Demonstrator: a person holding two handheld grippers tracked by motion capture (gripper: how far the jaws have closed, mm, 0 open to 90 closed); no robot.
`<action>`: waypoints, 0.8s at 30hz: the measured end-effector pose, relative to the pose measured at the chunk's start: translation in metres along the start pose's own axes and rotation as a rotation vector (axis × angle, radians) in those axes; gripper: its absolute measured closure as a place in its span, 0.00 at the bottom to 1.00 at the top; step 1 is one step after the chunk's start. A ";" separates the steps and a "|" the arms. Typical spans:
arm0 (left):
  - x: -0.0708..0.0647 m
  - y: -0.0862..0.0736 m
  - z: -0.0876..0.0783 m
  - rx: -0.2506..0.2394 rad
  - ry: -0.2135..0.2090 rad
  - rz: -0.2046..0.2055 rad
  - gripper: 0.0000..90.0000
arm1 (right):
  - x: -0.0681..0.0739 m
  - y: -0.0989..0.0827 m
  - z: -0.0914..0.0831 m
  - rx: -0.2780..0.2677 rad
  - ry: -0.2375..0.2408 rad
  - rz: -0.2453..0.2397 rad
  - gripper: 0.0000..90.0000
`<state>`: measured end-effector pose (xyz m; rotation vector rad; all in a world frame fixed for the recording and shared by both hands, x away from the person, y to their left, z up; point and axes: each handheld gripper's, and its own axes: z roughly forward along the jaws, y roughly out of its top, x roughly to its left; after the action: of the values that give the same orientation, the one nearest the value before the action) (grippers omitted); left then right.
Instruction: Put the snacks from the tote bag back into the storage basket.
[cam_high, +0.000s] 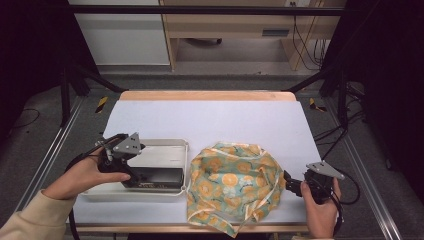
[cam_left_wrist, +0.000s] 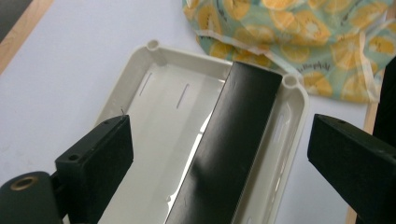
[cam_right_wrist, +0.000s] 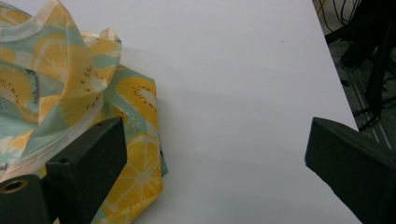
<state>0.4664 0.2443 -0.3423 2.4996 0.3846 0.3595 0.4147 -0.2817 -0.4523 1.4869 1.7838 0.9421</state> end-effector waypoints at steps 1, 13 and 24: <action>-0.001 0.001 0.000 -0.018 0.007 -0.012 0.08 | 0.000 0.000 0.000 0.000 0.000 0.000 0.07; 0.000 -0.003 0.017 -0.149 -0.010 -0.142 0.08 | 0.001 0.000 -0.001 -0.004 0.004 -0.001 0.07; 0.016 -0.024 0.031 -0.178 0.041 -0.278 0.08 | 0.001 0.000 0.000 0.000 0.006 -0.008 0.07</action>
<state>0.4872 0.2529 -0.3784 2.2314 0.6772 0.3179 0.4150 -0.2802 -0.4522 1.4779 1.7930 0.9437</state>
